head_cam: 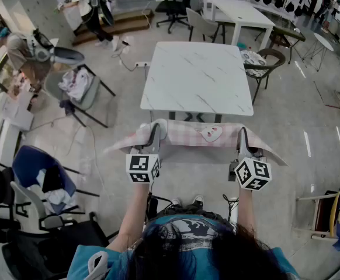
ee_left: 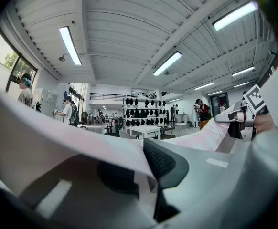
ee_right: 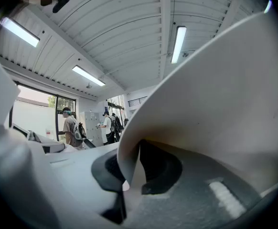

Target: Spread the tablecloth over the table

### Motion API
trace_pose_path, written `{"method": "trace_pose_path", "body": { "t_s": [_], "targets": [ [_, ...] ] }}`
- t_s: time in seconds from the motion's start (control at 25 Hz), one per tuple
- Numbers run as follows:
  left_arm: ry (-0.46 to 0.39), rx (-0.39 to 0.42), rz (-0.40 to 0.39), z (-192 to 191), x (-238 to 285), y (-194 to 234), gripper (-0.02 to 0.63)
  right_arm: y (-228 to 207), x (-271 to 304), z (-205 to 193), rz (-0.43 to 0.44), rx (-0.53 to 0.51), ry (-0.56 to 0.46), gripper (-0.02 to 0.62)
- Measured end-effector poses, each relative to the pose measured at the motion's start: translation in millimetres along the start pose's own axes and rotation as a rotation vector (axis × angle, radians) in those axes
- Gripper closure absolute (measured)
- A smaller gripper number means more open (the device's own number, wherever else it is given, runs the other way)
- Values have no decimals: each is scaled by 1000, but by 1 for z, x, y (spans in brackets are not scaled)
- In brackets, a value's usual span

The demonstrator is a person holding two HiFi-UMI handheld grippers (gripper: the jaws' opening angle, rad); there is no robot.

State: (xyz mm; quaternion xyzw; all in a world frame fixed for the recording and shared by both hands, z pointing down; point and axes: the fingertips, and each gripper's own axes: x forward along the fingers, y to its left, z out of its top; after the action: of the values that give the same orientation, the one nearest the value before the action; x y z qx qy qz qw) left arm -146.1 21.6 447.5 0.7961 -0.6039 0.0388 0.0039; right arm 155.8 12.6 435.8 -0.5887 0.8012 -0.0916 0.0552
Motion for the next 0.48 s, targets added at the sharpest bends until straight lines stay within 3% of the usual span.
{"method": "trace_pose_path", "body": {
  "t_s": [0.48],
  "targets": [
    [-20, -1, -4, 11, 2, -7, 555, -9, 1, 4, 14, 34, -2, 574]
  ]
}}
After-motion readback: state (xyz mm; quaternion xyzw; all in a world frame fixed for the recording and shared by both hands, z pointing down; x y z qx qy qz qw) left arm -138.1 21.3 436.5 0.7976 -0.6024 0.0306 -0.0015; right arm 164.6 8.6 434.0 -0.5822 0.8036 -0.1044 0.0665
